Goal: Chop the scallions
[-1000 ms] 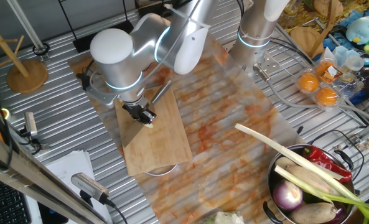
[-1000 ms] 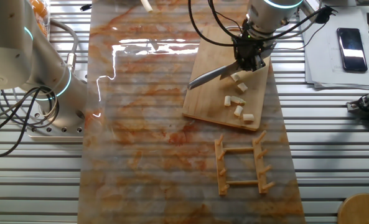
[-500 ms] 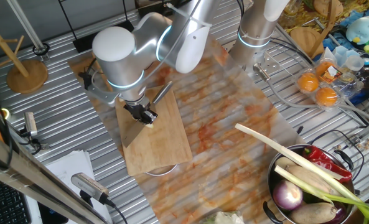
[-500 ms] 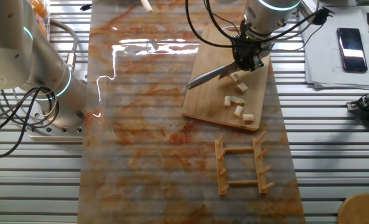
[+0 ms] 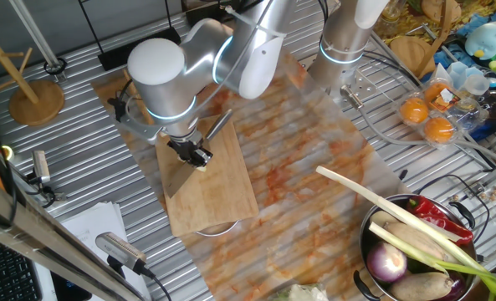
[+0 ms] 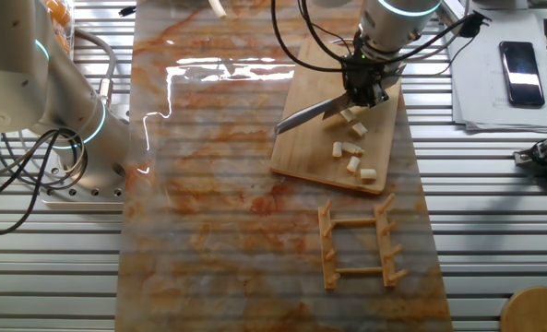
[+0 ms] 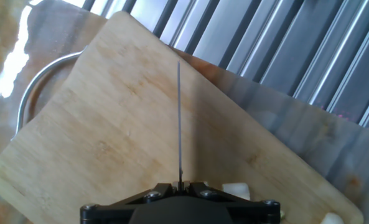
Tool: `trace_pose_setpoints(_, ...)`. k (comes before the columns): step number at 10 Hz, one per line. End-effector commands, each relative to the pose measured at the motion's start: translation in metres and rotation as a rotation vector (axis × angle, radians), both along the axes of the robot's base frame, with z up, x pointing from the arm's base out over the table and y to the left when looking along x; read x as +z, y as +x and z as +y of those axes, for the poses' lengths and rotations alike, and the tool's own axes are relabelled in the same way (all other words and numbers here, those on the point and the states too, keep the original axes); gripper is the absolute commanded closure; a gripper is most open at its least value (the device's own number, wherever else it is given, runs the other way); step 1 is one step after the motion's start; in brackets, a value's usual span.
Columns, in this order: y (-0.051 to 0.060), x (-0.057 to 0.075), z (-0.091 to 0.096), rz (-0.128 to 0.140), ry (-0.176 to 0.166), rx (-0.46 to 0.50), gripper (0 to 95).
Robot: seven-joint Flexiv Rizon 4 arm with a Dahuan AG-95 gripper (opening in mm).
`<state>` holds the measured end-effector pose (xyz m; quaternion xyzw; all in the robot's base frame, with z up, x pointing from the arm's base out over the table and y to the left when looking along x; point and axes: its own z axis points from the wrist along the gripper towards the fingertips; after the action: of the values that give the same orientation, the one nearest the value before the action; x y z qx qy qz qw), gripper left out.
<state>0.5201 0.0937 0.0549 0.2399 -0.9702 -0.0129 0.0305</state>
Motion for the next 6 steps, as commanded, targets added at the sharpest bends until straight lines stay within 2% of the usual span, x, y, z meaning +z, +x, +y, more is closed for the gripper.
trace_pose_setpoints(1, 0.0035, -0.0067, -0.0024, -0.001, 0.003, 0.001, 95.0)
trace_pose_setpoints(3, 0.0051, -0.0093, -0.0033, -0.002, 0.018, -0.001, 95.0)
trace_pose_setpoints(6, 0.0056, -0.0101, -0.0035, -0.013, 0.020, 0.007, 95.0)
